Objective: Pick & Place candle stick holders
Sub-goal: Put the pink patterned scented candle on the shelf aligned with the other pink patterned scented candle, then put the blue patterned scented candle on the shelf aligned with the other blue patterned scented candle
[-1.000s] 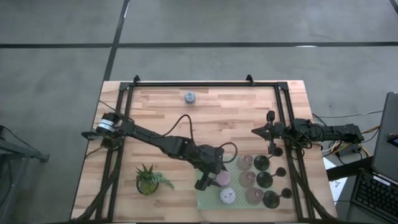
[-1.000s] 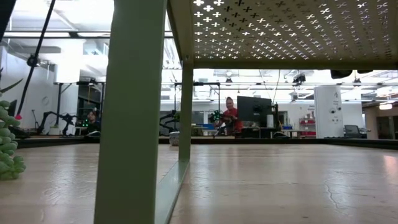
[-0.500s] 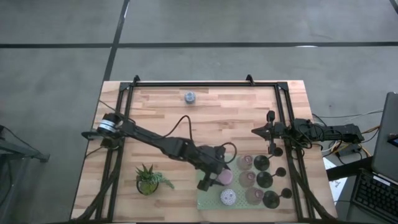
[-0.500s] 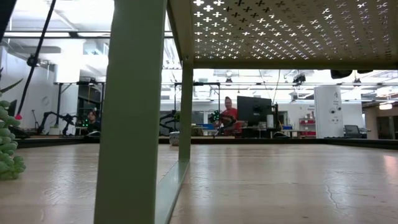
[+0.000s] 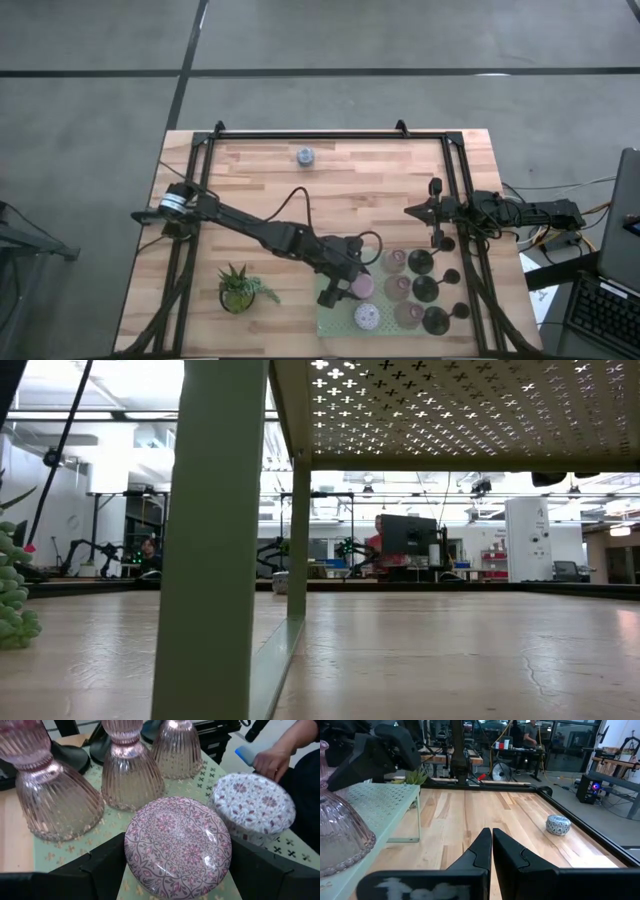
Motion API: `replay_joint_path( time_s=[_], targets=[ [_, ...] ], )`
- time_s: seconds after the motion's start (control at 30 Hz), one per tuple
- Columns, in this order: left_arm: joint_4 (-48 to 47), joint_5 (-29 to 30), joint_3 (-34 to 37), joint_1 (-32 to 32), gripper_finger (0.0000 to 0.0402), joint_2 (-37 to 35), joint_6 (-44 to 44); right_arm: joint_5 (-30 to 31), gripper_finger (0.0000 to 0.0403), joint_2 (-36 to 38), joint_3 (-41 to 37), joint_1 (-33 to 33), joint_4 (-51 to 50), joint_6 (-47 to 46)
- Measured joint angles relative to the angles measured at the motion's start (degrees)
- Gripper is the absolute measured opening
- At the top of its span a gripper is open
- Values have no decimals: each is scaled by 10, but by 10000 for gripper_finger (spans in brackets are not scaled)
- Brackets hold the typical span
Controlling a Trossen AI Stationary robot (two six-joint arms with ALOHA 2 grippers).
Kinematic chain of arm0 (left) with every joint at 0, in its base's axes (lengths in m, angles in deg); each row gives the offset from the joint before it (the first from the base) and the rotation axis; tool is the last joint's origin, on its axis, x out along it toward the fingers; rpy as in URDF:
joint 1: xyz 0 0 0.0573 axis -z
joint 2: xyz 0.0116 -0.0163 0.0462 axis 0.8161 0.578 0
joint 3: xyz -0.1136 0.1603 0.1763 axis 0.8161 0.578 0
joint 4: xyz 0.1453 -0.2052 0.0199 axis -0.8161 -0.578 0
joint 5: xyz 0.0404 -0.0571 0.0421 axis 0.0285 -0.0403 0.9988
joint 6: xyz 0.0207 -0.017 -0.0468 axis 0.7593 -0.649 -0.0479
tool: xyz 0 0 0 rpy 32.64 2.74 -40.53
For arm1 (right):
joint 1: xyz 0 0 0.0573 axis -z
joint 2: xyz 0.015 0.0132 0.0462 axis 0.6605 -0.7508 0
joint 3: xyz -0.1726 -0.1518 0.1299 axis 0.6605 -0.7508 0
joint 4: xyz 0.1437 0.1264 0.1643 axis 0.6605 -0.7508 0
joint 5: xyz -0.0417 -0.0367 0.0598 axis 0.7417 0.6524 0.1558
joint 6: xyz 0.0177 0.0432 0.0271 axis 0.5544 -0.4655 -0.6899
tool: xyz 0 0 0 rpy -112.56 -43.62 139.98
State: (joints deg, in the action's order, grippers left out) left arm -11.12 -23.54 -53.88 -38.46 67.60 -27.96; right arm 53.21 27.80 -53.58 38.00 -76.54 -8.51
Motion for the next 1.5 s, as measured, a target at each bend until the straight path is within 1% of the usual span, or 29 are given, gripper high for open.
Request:
replay_joint_path(
  time_s=[0.43, 0.7, 0.8, 0.9, 1.07, 1.17, 1.3, 1.4, 1.5],
  targets=[
    [2, 1, -5, 0, 308, -3, -5, 0, 8, 0, 0, 0, 0, -1],
    [4, 12, -5, 0, 355, -4, -12, 0, 8, 0, 0, 0, 0, -1],
    [4, 14, -5, 0, 363, -4, -8, 0, 8, 0, 0, 0, 0, 0],
    [0, 14, -8, 0, 365, -9, -4, 0, 8, 0, 0, 0, 0, 0],
    [-25, 16, -14, -1, 363, -36, 34, 0, 8, 0, 0, 0, 0, 0],
    [-32, 18, -14, -1, 362, -48, 31, 0, 8, 0, 0, 0, 0, -1],
    [-70, 22, -12, -3, 362, -60, 38, 0, 8, 0, 0, 0, 0, 0],
    [-93, 54, -12, -7, 362, -75, 36, 0, 8, 0, 0, 0, 0, 0],
    [-140, 111, -12, -9, 362, -87, 32, 0, 8, 0, 0, 0, 0, -1]
  ],
)
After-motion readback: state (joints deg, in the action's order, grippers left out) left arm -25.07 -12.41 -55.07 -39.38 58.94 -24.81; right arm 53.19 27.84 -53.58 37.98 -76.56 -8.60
